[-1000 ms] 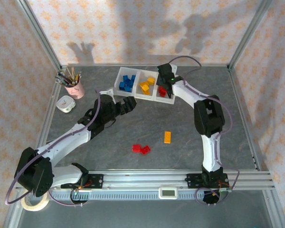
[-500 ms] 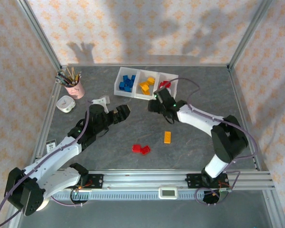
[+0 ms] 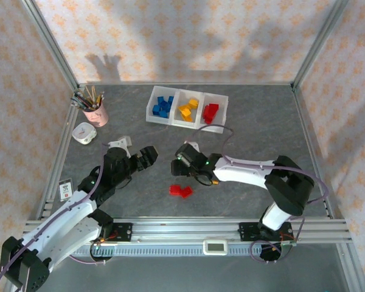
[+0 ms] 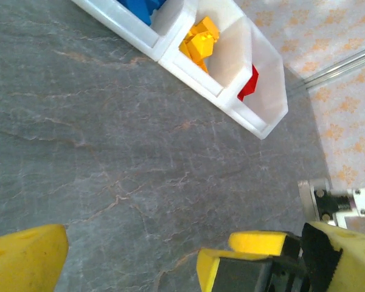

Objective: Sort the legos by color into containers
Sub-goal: Pick up the lego from the bottom-center of the table.

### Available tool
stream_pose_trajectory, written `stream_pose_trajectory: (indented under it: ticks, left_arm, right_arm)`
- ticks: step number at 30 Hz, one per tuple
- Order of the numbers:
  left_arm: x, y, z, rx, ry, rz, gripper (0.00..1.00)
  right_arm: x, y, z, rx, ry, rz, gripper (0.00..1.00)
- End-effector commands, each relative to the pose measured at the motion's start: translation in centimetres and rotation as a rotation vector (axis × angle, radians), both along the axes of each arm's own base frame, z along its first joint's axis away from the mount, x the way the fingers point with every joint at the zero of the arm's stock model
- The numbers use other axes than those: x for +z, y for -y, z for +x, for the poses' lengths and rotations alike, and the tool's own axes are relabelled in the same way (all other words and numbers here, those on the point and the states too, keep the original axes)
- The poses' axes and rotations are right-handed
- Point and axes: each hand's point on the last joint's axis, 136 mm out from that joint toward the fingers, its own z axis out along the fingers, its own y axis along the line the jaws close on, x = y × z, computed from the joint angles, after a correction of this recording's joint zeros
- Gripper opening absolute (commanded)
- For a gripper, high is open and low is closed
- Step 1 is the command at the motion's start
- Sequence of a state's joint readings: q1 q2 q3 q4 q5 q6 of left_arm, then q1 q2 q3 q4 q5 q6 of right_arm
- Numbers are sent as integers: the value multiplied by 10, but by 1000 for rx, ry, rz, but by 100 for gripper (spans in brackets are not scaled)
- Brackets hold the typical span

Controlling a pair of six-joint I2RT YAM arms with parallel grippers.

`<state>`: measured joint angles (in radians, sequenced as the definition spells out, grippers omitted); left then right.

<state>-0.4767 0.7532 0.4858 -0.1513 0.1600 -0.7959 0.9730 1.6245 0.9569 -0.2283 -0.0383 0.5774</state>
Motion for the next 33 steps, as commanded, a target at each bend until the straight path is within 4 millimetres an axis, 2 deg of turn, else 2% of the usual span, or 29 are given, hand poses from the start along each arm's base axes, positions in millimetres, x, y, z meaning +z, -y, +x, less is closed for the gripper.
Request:
stream_pose_trajectory:
  ticks: [1, 10, 16, 22, 33]
  left_arm:
    - [-9, -14, -6, 57, -29, 15, 99]
    - [-14, -23, -14, 87, -44, 22, 99]
    - [-17, -26, -18, 99, -48, 23, 99]
    - [-17, -30, -20, 110, -45, 26, 99]
    - [-15, -32, -22, 119, -38, 23, 99]
  right_arm:
    - [-17, -9, -13, -25, -46, 10, 81]
    - [-31, -28, -45, 35, -64, -46, 79]
    - [-35, -30, -53, 57, -68, -89, 78]
    - [-38, -32, -61, 90, -68, -124, 70]
    - [-38, -51, -60, 137, -64, -151, 65]
